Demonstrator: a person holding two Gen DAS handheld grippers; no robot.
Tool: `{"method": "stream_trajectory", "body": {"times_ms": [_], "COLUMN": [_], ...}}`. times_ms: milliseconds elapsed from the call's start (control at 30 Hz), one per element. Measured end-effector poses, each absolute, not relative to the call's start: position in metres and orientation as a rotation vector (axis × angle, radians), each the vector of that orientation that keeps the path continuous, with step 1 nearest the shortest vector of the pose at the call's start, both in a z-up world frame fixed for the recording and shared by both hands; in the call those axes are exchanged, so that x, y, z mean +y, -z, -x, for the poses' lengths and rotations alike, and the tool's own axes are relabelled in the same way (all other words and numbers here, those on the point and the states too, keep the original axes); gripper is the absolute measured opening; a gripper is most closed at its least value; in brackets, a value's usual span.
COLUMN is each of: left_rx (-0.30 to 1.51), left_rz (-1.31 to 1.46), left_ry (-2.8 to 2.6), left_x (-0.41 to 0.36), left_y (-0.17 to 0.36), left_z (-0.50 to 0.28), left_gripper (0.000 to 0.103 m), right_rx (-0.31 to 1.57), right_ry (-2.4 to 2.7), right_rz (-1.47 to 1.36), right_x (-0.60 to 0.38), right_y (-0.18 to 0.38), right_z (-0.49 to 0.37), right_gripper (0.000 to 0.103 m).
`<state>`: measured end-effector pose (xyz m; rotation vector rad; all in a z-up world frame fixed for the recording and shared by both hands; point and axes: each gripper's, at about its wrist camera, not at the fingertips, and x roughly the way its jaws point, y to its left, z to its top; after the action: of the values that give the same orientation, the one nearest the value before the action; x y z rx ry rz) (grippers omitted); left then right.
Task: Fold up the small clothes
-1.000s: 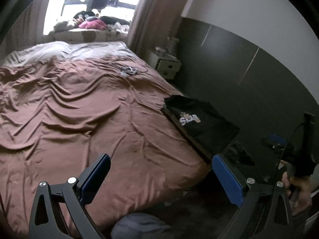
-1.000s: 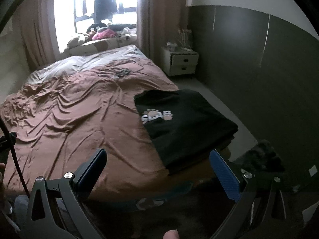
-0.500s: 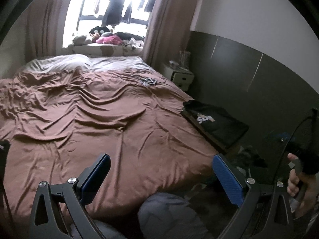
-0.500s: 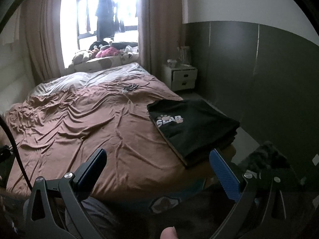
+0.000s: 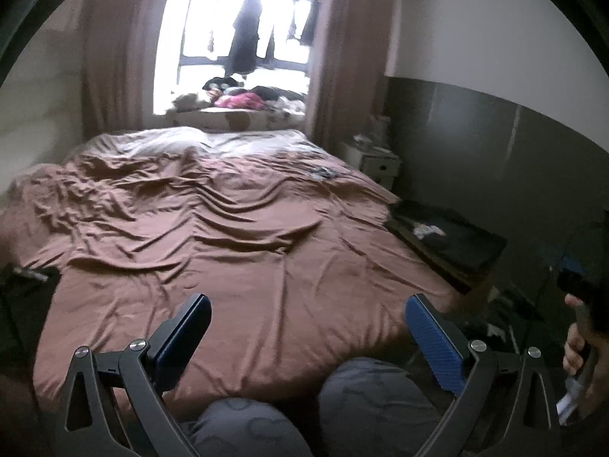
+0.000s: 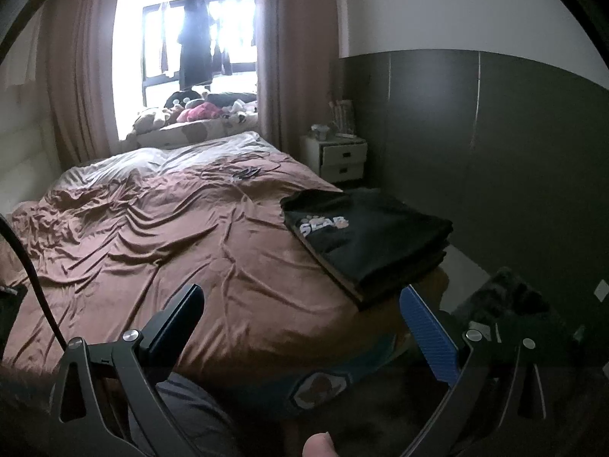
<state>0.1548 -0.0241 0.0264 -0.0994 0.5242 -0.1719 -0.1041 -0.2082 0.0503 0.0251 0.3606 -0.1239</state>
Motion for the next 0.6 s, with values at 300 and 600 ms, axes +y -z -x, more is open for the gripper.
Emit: {"method": "stream_trajectory", "body": {"times_ms": [300, 600], "left_rx": [0.483, 0.466], "left_rz": [0.108, 0.078], "left_ry": [0.045, -0.089], "left_x": [-0.006, -0.003], "left_y": [-0.019, 0.007], "left_z": [-0.13, -0.097], "left_gripper": [0.103, 0.103], "right_rx": [0.352, 0.358], "right_ry": [0.101, -0.001], "right_rz": [0.035, 0.012], "right_x": [-0.183, -0.175], "right_y": [-0.025, -0.01], "right_z": [0.107, 0.116], "right_gripper": [0.103, 0.103]}}
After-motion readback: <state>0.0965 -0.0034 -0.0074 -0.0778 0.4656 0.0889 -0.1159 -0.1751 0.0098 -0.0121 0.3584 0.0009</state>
